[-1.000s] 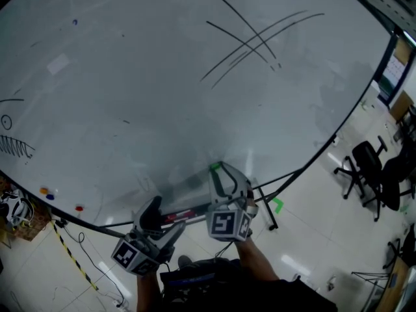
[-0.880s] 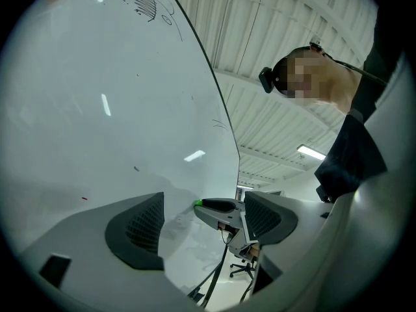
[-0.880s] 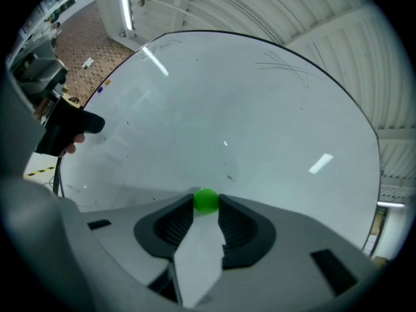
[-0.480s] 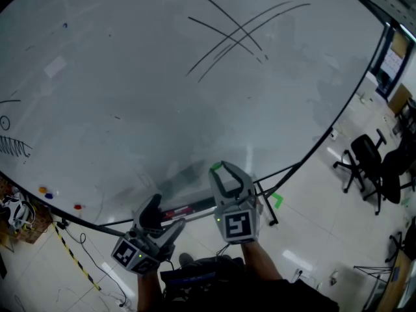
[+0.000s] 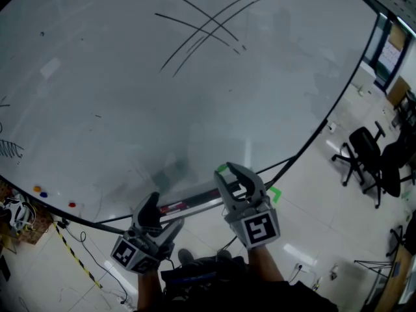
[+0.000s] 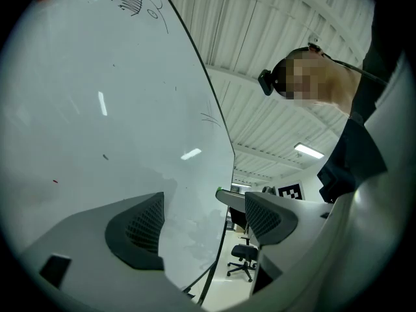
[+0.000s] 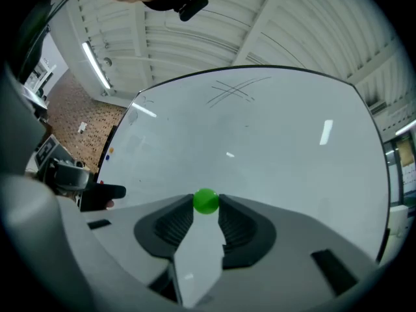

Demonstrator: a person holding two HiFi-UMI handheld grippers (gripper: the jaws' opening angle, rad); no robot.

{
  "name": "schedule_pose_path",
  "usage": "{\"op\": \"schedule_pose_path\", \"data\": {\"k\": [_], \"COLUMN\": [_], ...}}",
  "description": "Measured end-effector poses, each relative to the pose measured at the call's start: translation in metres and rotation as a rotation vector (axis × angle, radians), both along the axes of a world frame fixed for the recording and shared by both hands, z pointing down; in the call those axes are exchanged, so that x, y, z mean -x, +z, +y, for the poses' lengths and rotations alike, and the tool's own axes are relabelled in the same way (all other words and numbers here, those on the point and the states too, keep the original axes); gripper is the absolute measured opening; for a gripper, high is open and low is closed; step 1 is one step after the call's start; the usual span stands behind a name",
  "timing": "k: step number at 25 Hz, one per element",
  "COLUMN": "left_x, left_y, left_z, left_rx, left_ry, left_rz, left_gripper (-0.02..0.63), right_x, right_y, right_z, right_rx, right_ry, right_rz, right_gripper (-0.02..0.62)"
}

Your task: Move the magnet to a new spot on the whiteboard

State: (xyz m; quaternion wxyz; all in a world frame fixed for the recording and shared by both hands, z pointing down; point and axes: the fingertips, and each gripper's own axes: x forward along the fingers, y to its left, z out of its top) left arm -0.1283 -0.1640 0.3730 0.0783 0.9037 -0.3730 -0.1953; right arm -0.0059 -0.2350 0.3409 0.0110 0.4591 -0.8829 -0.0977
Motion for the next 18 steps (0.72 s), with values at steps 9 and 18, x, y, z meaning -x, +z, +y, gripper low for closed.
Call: {"op": "schedule_pose_path", "data": {"k": [9,18], "left_x": [-0.013,-0.008], "left_y": [0.003,0.003], "left_z": [0.004,0.010], "left_rx": [0.003,0.003], "left_ry": [-0.028,-0.051], "left_rz": [-0.038,-0.002], "left_gripper": [0.383,0.383], "right_x": [-0.005,0.000], "right_y": [0.001,0.005], "right_z": [0.009,0.012], "right_rx": [-0.002,0.011], "right_ry": [-0.054,-0.076], "right_rz": [0.003,0.009], "right_gripper": [0.150,0.150]}}
